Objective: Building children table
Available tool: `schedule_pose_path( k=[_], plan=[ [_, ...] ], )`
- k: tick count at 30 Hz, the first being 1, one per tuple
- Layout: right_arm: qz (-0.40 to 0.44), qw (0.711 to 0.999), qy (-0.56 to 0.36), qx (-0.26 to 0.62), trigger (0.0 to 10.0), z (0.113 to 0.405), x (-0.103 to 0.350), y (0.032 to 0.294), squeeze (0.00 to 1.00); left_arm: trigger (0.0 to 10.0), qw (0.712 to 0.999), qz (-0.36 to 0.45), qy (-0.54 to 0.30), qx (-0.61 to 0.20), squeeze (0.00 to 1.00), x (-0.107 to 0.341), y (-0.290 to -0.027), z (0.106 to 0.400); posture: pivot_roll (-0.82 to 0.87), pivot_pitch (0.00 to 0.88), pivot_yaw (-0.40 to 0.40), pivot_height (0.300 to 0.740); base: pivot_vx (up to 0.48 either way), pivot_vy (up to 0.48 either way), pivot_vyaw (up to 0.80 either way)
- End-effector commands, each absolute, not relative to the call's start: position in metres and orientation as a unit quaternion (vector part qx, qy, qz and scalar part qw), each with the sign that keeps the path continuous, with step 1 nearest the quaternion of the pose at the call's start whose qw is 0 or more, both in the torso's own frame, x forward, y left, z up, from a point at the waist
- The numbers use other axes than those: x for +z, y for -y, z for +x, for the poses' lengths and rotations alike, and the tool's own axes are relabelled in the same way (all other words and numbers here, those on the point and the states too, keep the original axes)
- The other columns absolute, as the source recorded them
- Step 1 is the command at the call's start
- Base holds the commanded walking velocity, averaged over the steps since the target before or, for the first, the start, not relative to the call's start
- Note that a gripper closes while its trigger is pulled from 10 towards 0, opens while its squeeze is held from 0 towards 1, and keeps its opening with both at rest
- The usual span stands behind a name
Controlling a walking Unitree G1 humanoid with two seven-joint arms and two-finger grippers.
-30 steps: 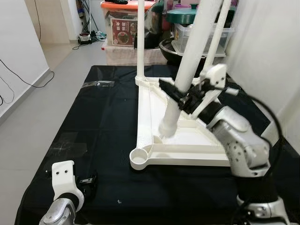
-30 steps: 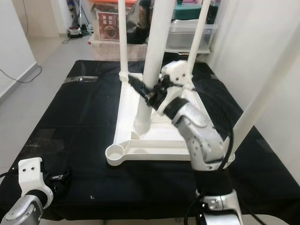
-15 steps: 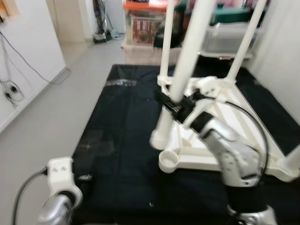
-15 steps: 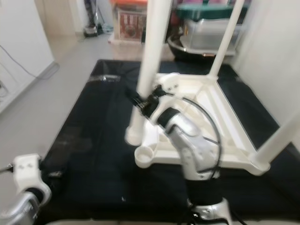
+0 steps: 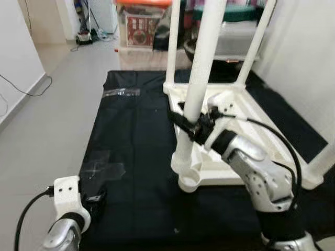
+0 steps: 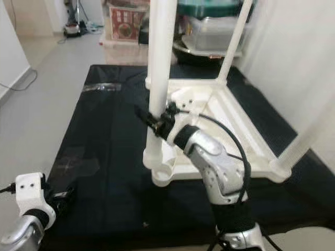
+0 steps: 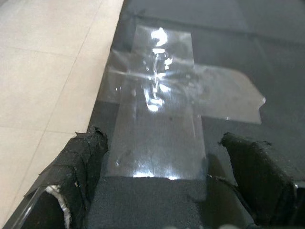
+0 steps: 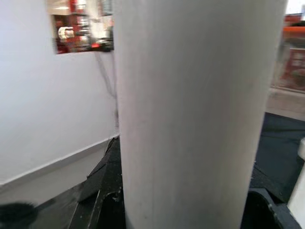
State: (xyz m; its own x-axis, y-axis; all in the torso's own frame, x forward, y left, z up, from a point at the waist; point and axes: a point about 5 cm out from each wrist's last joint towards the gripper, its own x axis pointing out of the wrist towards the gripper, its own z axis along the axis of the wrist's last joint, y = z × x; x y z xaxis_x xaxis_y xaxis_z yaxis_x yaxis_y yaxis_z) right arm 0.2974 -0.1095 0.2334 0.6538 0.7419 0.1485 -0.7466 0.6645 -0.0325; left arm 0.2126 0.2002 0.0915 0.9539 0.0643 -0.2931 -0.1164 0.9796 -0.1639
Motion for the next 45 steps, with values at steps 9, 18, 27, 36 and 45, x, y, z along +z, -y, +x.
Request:
schedule_pose_path(
  k=[9,18,27,36,45],
  plan=[
    [-0.049,0.889,0.082,0.448,10.0,0.286,0.221,0.112,0.00,10.0,0.984,-0.089,-0.149,0.041,0.00,0.089,-0.197,0.213,0.01,0.000,-0.054,0.740,0.000,0.000,-0.09],
    [-0.102,0.874,0.090,0.467,10.0,0.285,0.211,0.110,0.00,10.0,0.984,-0.089,-0.151,0.045,0.00,0.089,-0.199,0.211,0.02,0.000,-0.056,0.740,0.000,0.000,0.00],
    [-0.140,0.854,0.089,0.494,10.0,0.281,0.193,0.105,0.00,10.0,0.984,-0.088,-0.149,0.045,0.00,0.090,-0.200,0.212,0.03,0.000,-0.061,0.740,0.000,0.000,0.00],
    [-0.081,0.860,0.074,0.499,10.0,0.275,0.186,0.104,0.00,10.0,0.982,-0.100,-0.153,0.055,0.00,0.087,-0.201,0.209,0.03,0.000,-0.065,0.740,0.000,0.000,0.00],
    [0.035,0.882,0.022,0.469,10.0,0.275,0.165,0.101,0.01,10.0,0.979,-0.109,-0.158,0.068,0.00,0.087,-0.208,0.208,0.04,0.000,-0.063,0.740,0.000,0.000,0.00]
  ],
)
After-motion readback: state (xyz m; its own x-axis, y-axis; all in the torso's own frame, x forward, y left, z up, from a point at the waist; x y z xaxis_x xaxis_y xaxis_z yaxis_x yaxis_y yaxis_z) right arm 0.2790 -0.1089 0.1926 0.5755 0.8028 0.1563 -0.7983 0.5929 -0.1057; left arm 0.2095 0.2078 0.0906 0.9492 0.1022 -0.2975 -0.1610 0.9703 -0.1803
